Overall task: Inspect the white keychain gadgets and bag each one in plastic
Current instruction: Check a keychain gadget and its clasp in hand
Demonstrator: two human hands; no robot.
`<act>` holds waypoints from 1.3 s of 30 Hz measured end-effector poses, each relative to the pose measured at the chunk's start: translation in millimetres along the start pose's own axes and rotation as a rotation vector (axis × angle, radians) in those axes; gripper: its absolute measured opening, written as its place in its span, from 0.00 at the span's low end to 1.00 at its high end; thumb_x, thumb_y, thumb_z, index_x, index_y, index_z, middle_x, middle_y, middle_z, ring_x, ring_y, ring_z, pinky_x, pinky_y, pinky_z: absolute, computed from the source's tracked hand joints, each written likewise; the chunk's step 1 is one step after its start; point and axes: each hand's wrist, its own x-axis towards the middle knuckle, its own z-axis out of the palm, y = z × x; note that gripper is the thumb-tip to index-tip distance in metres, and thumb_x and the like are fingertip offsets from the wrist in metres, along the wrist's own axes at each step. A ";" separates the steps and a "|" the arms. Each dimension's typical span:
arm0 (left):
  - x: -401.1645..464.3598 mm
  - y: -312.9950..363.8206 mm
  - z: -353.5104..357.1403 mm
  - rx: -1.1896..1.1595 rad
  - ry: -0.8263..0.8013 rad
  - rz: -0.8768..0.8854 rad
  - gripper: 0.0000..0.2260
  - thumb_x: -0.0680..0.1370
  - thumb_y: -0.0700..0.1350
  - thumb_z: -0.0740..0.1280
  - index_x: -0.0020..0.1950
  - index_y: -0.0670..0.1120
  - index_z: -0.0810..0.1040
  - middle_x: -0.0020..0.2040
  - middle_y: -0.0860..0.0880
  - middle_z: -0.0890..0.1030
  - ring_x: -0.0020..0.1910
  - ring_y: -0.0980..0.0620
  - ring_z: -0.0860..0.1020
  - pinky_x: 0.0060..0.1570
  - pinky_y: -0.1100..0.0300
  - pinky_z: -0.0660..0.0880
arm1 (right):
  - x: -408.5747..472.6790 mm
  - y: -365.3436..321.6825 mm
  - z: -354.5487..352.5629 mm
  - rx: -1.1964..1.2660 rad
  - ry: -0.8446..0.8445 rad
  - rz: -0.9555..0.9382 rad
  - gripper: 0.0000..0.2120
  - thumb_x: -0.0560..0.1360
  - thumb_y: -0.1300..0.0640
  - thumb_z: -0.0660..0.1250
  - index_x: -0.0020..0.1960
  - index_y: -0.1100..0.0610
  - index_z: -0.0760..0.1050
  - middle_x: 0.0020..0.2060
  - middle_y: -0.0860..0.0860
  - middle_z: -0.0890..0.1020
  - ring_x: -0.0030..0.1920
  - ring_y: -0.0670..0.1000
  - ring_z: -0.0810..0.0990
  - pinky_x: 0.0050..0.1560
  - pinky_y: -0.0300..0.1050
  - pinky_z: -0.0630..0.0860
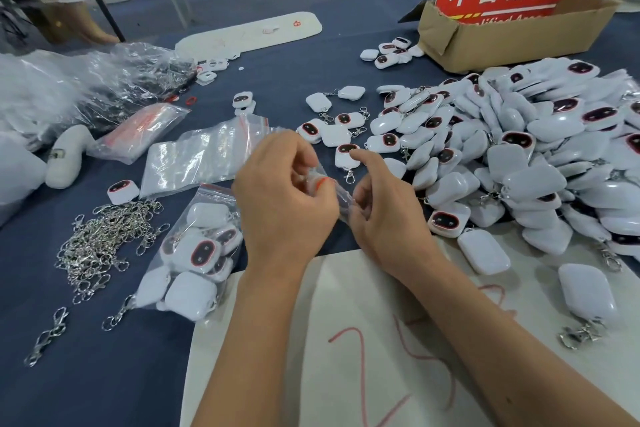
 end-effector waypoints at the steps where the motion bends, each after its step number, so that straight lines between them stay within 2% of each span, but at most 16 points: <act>1: 1.2 -2.4 -1.4 0.009 0.025 -0.029 0.09 0.64 0.35 0.67 0.39 0.46 0.74 0.35 0.53 0.75 0.33 0.53 0.73 0.33 0.61 0.70 | 0.1 -0.3 0.4 0.007 0.015 0.012 0.31 0.74 0.66 0.71 0.74 0.52 0.70 0.34 0.42 0.78 0.35 0.45 0.76 0.43 0.51 0.77; 4: -0.2 -5.6 3.8 0.051 -0.019 -0.168 0.10 0.66 0.37 0.71 0.41 0.50 0.74 0.38 0.55 0.76 0.34 0.53 0.74 0.35 0.57 0.73 | 0.9 0.0 -0.8 0.083 0.050 0.048 0.16 0.78 0.60 0.73 0.64 0.54 0.75 0.33 0.43 0.81 0.34 0.44 0.78 0.43 0.47 0.76; 6: -5.3 -5.7 12.2 0.120 -0.163 -0.189 0.12 0.67 0.40 0.72 0.44 0.52 0.74 0.44 0.55 0.75 0.40 0.51 0.74 0.39 0.54 0.73 | 0.6 -0.4 -3.0 0.197 0.058 0.070 0.04 0.80 0.60 0.70 0.54 0.55 0.76 0.32 0.47 0.83 0.32 0.49 0.79 0.41 0.48 0.77; 7: -8.7 -5.5 16.2 0.141 -0.252 -0.182 0.12 0.68 0.41 0.72 0.45 0.53 0.74 0.47 0.55 0.74 0.43 0.51 0.74 0.40 0.54 0.72 | 0.8 -0.9 -3.8 0.215 0.075 0.080 0.03 0.81 0.61 0.69 0.49 0.56 0.77 0.32 0.49 0.83 0.33 0.52 0.79 0.40 0.49 0.76; 10: -15.9 -3.6 25.1 0.115 -0.444 -0.137 0.11 0.70 0.40 0.69 0.49 0.51 0.73 0.51 0.53 0.73 0.51 0.49 0.72 0.47 0.49 0.73 | 3.5 0.6 -4.0 0.156 0.102 0.112 0.10 0.81 0.62 0.66 0.41 0.56 0.78 0.32 0.50 0.81 0.35 0.51 0.77 0.39 0.50 0.72; 14: -16.4 1.3 26.8 0.058 -0.461 -0.111 0.14 0.68 0.38 0.67 0.51 0.51 0.72 0.50 0.56 0.73 0.51 0.50 0.71 0.48 0.51 0.73 | 6.4 1.0 -4.2 0.159 0.090 0.156 0.19 0.81 0.63 0.66 0.36 0.45 0.73 0.27 0.41 0.75 0.32 0.39 0.74 0.34 0.32 0.64; 17: -17.7 4.7 22.8 -0.002 -0.438 -0.091 0.17 0.65 0.40 0.62 0.53 0.49 0.72 0.52 0.55 0.73 0.53 0.49 0.71 0.49 0.52 0.73 | 5.7 -0.4 -5.2 0.194 0.045 0.149 0.16 0.81 0.63 0.66 0.39 0.47 0.77 0.25 0.39 0.75 0.31 0.41 0.73 0.34 0.33 0.63; 19: -17.4 6.5 21.5 0.000 -0.363 -0.080 0.16 0.64 0.40 0.61 0.51 0.48 0.71 0.51 0.55 0.72 0.51 0.49 0.71 0.47 0.57 0.70 | 5.3 -0.7 -5.3 0.210 -0.002 0.128 0.10 0.81 0.64 0.66 0.44 0.55 0.81 0.27 0.44 0.76 0.31 0.44 0.70 0.36 0.41 0.66; 22: -14.7 6.0 21.7 0.043 -0.277 -0.120 0.12 0.66 0.37 0.66 0.45 0.48 0.68 0.44 0.55 0.70 0.44 0.52 0.69 0.41 0.61 0.66 | 3.4 0.3 -5.4 0.248 -0.021 0.103 0.08 0.81 0.64 0.65 0.44 0.61 0.79 0.29 0.54 0.76 0.32 0.49 0.68 0.36 0.50 0.70; 24: -14.5 3.3 22.2 0.084 -0.284 -0.146 0.10 0.67 0.35 0.68 0.40 0.47 0.69 0.39 0.54 0.71 0.38 0.51 0.70 0.37 0.56 0.67 | 4.0 0.7 -6.0 0.224 0.034 0.093 0.07 0.82 0.63 0.66 0.45 0.60 0.79 0.30 0.50 0.76 0.32 0.49 0.70 0.38 0.50 0.72; 25: -15.0 2.6 22.1 0.109 -0.297 -0.151 0.10 0.68 0.35 0.67 0.38 0.47 0.69 0.37 0.53 0.72 0.36 0.50 0.70 0.36 0.54 0.68 | 4.4 0.1 -6.2 0.213 0.071 0.094 0.06 0.82 0.61 0.67 0.47 0.58 0.80 0.32 0.47 0.78 0.34 0.46 0.72 0.40 0.45 0.72; 27: -15.4 2.6 22.5 0.156 -0.300 -0.171 0.10 0.68 0.33 0.66 0.36 0.47 0.69 0.36 0.52 0.72 0.35 0.48 0.71 0.36 0.51 0.69 | 4.1 -1.5 -5.3 0.176 0.171 0.103 0.06 0.83 0.59 0.67 0.52 0.57 0.82 0.39 0.46 0.82 0.41 0.45 0.77 0.47 0.43 0.73; 31: -16.2 1.0 22.5 0.270 -0.228 -0.296 0.11 0.71 0.32 0.64 0.36 0.48 0.69 0.38 0.51 0.75 0.37 0.47 0.72 0.36 0.52 0.67 | 1.9 -0.3 -6.4 -0.262 0.307 0.037 0.11 0.80 0.63 0.65 0.59 0.58 0.82 0.55 0.55 0.81 0.57 0.58 0.72 0.57 0.50 0.69; 34: -16.5 -0.9 19.9 0.370 -0.174 -0.391 0.11 0.72 0.33 0.63 0.37 0.49 0.71 0.38 0.52 0.75 0.34 0.49 0.71 0.34 0.54 0.64 | 4.5 1.2 -11.3 -0.581 0.159 0.074 0.25 0.74 0.67 0.65 0.68 0.53 0.77 0.67 0.54 0.75 0.68 0.60 0.65 0.61 0.52 0.62; 37: -16.9 1.9 21.2 0.411 -0.149 -0.414 0.10 0.72 0.34 0.64 0.38 0.49 0.71 0.38 0.53 0.74 0.31 0.56 0.66 0.29 0.58 0.58 | 5.2 2.2 -10.6 -0.713 0.059 0.101 0.28 0.73 0.65 0.66 0.71 0.48 0.72 0.65 0.49 0.77 0.73 0.58 0.61 0.64 0.52 0.54; 39: -19.3 4.3 25.4 0.385 -0.179 -0.403 0.08 0.72 0.36 0.65 0.39 0.49 0.70 0.39 0.52 0.74 0.32 0.51 0.69 0.30 0.56 0.60 | 6.2 4.7 -11.8 -0.693 0.070 0.118 0.23 0.75 0.63 0.68 0.67 0.47 0.75 0.60 0.46 0.81 0.72 0.55 0.62 0.64 0.52 0.55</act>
